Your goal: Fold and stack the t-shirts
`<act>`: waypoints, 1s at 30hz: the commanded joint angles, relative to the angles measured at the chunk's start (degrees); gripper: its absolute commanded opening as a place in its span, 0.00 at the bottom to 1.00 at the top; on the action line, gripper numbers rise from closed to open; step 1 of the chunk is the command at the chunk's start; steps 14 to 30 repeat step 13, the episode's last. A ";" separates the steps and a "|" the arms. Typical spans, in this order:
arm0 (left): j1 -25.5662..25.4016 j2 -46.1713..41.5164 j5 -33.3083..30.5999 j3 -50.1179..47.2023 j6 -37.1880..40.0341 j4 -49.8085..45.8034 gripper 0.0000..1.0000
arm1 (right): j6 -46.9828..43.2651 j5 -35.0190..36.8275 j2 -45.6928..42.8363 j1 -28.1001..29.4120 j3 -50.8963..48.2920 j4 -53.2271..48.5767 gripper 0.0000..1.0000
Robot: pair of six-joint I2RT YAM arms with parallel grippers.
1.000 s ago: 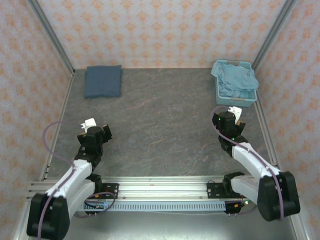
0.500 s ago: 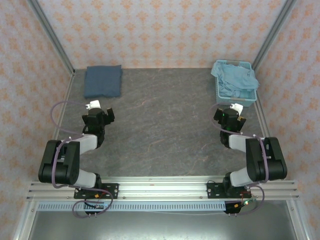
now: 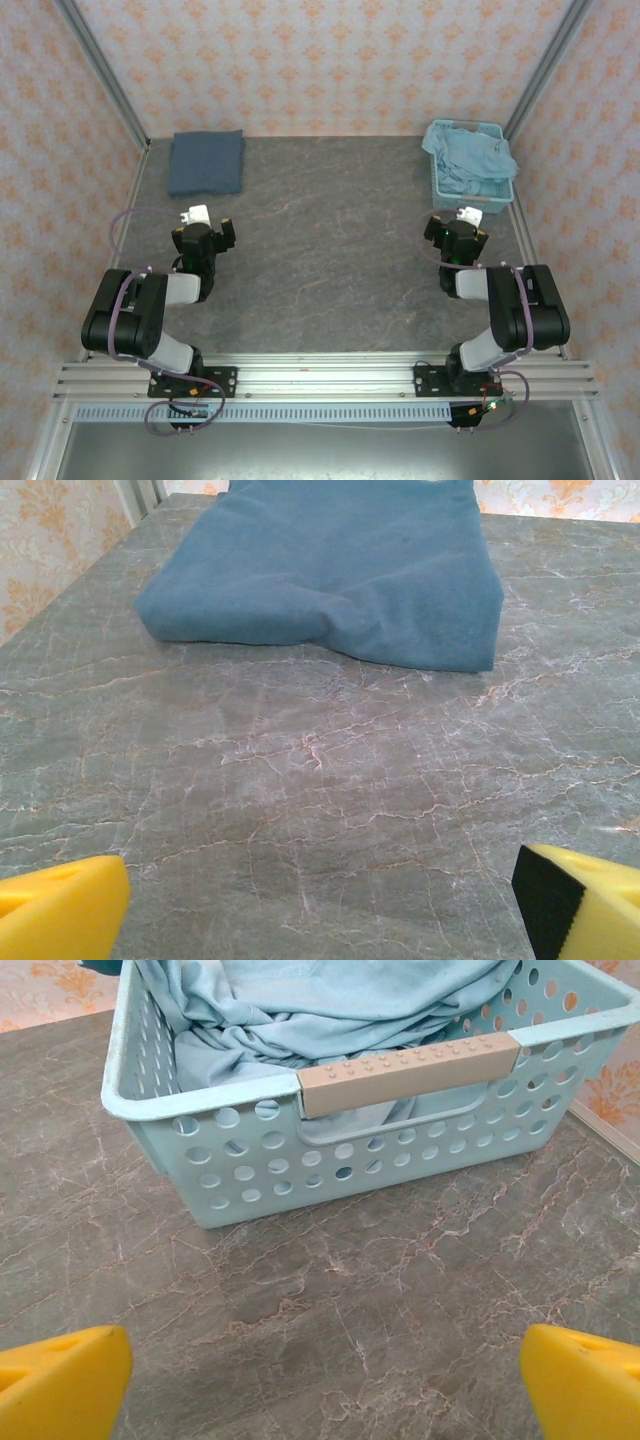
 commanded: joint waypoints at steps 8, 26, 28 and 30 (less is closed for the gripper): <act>-1.49 -0.05 -2.91 1.79 2.35 -0.24 1.00 | -1.78 -1.74 0.49 0.35 0.72 1.67 0.99; -1.50 -0.04 -2.87 1.86 2.26 -0.33 1.00 | -2.11 -2.76 0.27 0.35 0.44 1.84 0.99; -1.50 -0.04 -2.87 1.86 2.26 -0.33 1.00 | -2.11 -2.76 0.27 0.35 0.44 1.84 0.99; -1.50 -0.04 -2.87 1.86 2.26 -0.33 1.00 | -2.11 -2.76 0.27 0.35 0.44 1.84 0.99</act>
